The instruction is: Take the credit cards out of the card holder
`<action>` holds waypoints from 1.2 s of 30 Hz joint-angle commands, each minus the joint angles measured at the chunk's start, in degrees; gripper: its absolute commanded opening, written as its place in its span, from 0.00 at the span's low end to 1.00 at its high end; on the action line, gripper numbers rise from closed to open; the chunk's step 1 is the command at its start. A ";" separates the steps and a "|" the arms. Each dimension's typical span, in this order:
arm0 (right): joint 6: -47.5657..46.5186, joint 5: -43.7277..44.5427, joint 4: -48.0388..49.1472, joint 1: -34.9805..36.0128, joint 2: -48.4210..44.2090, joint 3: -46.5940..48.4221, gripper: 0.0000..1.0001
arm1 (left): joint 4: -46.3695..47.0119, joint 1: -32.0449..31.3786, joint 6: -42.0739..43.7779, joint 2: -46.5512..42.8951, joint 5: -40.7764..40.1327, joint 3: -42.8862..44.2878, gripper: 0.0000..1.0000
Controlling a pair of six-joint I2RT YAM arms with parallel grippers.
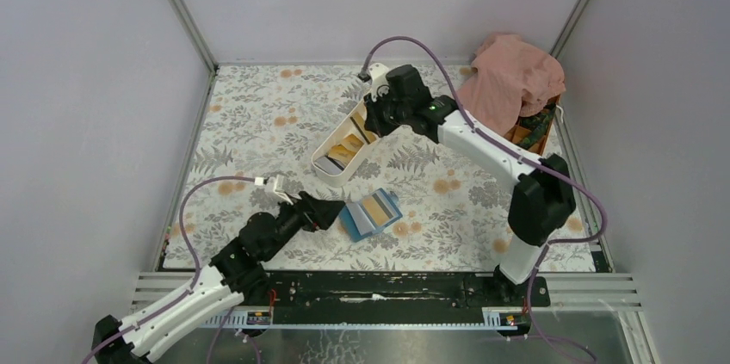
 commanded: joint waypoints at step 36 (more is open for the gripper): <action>-10.90 15.06 -20.89 14.55 24.76 28.24 0.00 | -31.99 -0.15 -8.96 -11.93 -27.99 5.75 0.87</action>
